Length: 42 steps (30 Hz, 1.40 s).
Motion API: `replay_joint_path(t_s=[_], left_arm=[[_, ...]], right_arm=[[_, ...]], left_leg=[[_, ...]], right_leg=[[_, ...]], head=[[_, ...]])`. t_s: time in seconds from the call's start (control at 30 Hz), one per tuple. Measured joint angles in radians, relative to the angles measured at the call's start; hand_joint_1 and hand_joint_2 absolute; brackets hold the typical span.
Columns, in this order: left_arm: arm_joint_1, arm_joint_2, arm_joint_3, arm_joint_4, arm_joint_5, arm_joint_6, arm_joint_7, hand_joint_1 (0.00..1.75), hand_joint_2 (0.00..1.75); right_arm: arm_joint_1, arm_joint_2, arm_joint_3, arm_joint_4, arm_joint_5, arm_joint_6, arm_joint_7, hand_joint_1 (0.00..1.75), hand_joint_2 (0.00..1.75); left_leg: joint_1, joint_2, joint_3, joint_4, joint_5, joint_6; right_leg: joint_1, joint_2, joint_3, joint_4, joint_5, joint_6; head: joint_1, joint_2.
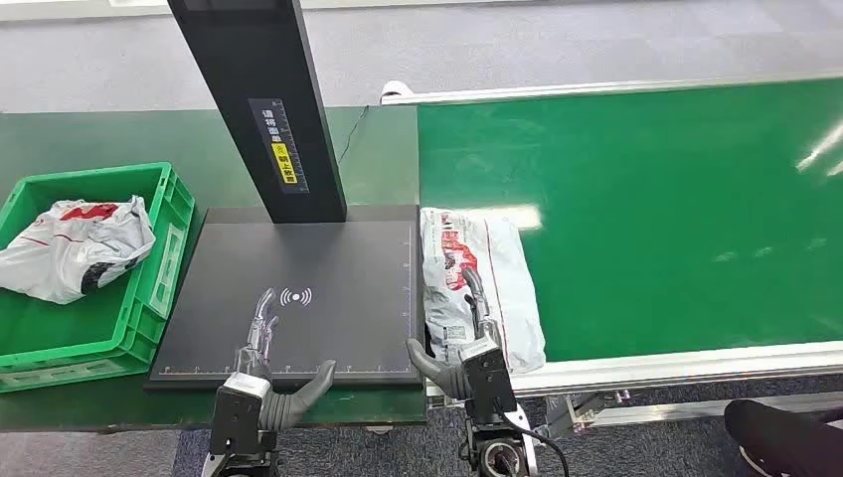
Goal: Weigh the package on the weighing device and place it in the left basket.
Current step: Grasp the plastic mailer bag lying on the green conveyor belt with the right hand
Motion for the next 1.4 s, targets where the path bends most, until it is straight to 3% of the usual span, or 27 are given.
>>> replay_joint_path(t_s=[1.4], left_arm=[[0.031,0.008,-0.03,-0.032,0.01,0.019,0.0,0.0,1.75]], right_arm=[[0.023,-0.008,0.019,-0.009,-0.016,-0.015,0.002,0.0,1.75]], left_leg=[[0.0,0.0,0.0,0.0,0.0,0.0]], right_leg=[[0.0,-0.001,0.0,0.0,0.0,0.0]], head=[[0.0,0.0]])
